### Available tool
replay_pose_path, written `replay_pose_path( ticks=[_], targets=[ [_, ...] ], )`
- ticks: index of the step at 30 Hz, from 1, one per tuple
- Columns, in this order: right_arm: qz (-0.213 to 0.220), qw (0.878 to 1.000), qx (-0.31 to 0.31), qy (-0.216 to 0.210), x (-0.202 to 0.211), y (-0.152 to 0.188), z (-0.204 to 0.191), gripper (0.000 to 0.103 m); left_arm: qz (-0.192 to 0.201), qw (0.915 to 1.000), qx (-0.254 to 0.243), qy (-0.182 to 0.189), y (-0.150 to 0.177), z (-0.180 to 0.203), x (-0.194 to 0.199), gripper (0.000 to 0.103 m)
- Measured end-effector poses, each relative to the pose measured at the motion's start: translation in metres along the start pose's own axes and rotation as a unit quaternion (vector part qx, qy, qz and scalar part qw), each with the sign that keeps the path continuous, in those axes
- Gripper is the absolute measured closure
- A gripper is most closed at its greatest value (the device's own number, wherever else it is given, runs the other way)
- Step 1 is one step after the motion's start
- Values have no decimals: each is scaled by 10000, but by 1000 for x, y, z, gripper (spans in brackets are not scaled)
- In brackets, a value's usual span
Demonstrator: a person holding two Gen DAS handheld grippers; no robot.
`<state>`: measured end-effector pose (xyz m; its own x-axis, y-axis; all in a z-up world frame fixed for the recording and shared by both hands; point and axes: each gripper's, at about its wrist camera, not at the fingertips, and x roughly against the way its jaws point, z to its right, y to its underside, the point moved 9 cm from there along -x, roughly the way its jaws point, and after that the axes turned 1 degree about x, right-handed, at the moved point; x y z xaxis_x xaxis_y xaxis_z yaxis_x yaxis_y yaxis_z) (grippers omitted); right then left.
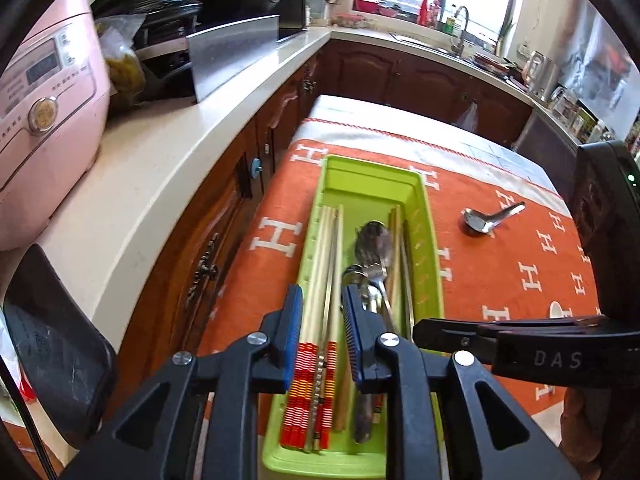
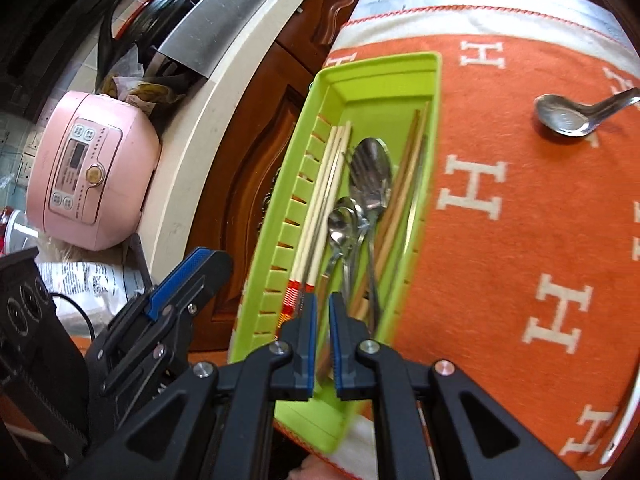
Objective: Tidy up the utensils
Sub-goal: 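Lower the chopsticks into the green tray and open both tools, then grasp the white ceramic spoon with the right tool while the left tool reaches for the steel spoon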
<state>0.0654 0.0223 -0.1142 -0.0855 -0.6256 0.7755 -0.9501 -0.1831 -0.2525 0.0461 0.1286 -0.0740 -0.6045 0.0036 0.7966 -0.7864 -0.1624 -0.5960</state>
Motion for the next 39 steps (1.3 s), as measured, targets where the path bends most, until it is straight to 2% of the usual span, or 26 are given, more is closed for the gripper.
replay_pose_path(
  ticks=[4, 7, 12, 17, 22, 27, 31, 35, 39],
  targets=[
    [133, 9999, 42, 13, 17, 6, 8, 97, -126, 9998, -86, 158, 4, 16, 2, 84],
    [216, 9996, 146, 118, 30, 12, 16, 97, -182, 9994, -228, 202, 7, 30, 5, 78],
    [435, 9988, 102, 204, 56, 20, 37, 97, -313, 9981, -430, 308, 12, 52, 8, 75],
    [673, 9971, 7, 356, 80, 27, 63, 97, -344, 9965, -663, 387, 17, 79, 12, 63],
    [905, 9943, -198, 525, 106, 36, 97, 97, -405, 9939, -885, 528, 19, 106, 14, 63],
    [1164, 9886, -567, 766, 132, 42, 143, 97, -609, 9892, -1043, 830, 24, 140, 8, 63],
    [1203, 9840, -840, 1014, 146, 51, 184, 97, -781, 9854, -1036, 1101, 26, 162, -1, 63],
    [1148, 9813, -1120, 1064, 145, 59, 216, 97, -975, 9820, -939, 1318, 27, 179, -17, 63],
    [1050, 9814, -1186, 1083, 131, 60, 229, 97, -1139, 9794, -795, 1469, 25, 187, -31, 63]
  ],
)
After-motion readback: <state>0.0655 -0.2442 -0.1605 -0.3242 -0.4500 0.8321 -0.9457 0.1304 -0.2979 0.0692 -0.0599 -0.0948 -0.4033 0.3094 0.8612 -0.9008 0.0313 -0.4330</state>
